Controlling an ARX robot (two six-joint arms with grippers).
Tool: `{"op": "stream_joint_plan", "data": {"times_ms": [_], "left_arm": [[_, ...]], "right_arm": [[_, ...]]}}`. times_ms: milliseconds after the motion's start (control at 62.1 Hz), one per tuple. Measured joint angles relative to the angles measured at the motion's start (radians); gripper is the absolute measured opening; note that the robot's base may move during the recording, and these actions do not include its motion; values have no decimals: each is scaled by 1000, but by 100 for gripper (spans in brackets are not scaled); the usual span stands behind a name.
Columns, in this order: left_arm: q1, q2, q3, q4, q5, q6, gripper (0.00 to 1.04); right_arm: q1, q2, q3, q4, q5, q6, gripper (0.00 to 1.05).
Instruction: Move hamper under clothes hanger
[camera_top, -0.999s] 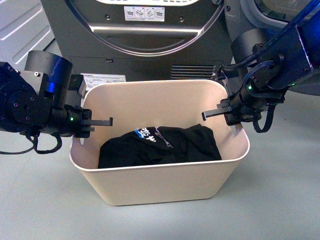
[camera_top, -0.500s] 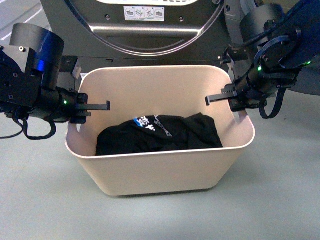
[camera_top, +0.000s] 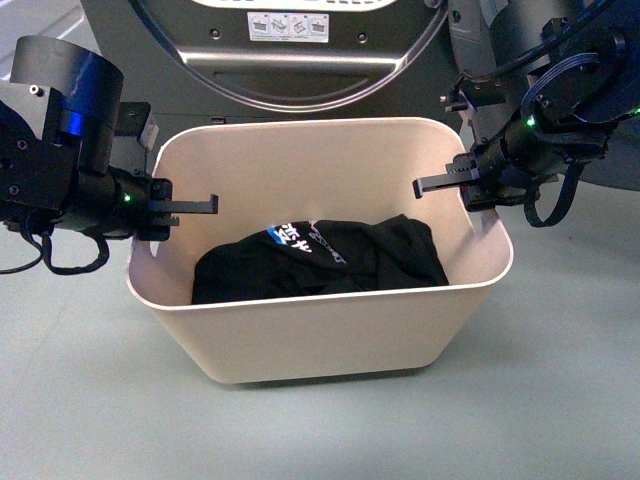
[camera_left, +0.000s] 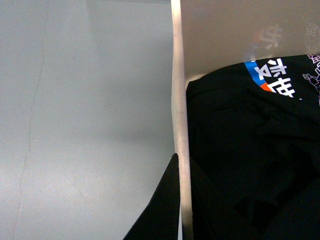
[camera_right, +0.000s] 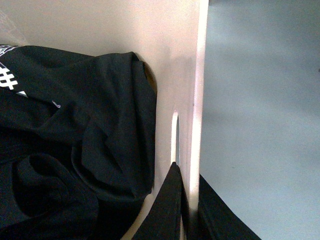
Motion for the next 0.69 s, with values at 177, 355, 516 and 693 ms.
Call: {"op": "stream_joint_plan", "data": {"times_ms": [177, 355, 516, 693], "left_arm": [[0, 0, 0, 0, 0, 0, 4], [0, 0, 0, 0, 0, 0, 4], [13, 0, -3, 0, -11, 0, 4], [28, 0, -5, 0, -22, 2, 4]], "right_arm": [[0, 0, 0, 0, 0, 0, 3], [0, 0, 0, 0, 0, 0, 3], [13, 0, 0, 0, -5, 0, 3], [30, 0, 0, 0, -14, 0, 3]]}}
